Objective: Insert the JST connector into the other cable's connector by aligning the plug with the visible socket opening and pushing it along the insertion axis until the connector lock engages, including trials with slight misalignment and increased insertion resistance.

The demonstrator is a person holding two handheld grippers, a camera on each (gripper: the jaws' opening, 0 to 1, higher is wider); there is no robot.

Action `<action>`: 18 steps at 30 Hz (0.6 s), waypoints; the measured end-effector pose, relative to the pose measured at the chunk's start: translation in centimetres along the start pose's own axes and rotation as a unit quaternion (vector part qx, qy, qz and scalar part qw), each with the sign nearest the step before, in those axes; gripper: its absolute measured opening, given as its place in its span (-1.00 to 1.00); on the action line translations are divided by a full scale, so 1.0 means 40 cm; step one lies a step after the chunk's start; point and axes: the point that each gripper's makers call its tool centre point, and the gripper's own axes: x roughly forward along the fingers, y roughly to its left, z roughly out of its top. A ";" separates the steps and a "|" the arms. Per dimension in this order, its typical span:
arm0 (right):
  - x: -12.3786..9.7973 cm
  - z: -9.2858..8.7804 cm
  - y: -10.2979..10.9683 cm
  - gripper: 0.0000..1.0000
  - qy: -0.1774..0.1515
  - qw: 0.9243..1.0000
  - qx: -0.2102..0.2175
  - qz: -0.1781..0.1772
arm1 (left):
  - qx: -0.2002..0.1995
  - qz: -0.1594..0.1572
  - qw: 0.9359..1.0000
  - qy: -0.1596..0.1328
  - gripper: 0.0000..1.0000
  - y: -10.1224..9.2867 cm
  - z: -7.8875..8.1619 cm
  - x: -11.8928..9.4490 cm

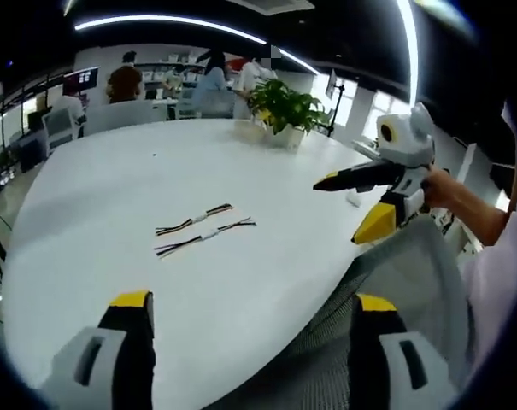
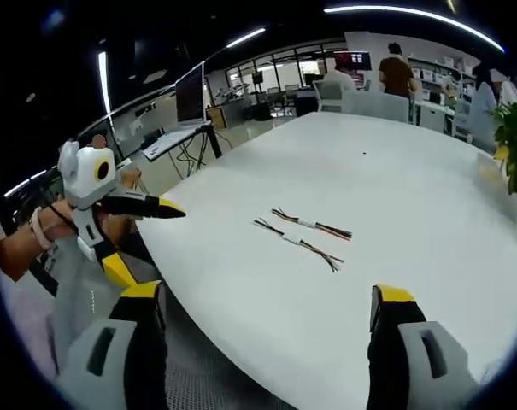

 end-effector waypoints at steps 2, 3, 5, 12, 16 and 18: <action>-0.002 -0.002 0.003 0.96 0.001 1.000 -0.004 0.000 | -0.003 0.003 1.000 -0.003 0.86 0.000 -0.001 -0.004; -0.004 -0.004 0.005 0.96 0.002 1.000 -0.005 0.001 | -0.002 0.006 1.000 -0.003 0.86 0.002 -0.003 -0.005; -0.006 -0.006 0.005 0.96 0.004 1.000 -0.005 0.000 | -0.003 0.010 1.000 -0.001 0.86 0.006 -0.007 -0.008; -0.014 -0.015 0.014 0.95 0.009 1.000 -0.013 -0.001 | -0.001 0.019 1.000 -0.006 0.86 0.009 -0.001 -0.017; -0.014 -0.022 0.015 0.95 0.015 1.000 -0.016 -0.002 | -0.001 0.023 1.000 -0.005 0.86 0.012 -0.005 -0.022; -0.014 -0.023 0.018 0.95 0.016 1.000 -0.016 -0.001 | -0.001 0.024 1.000 -0.002 0.86 0.013 -0.008 -0.023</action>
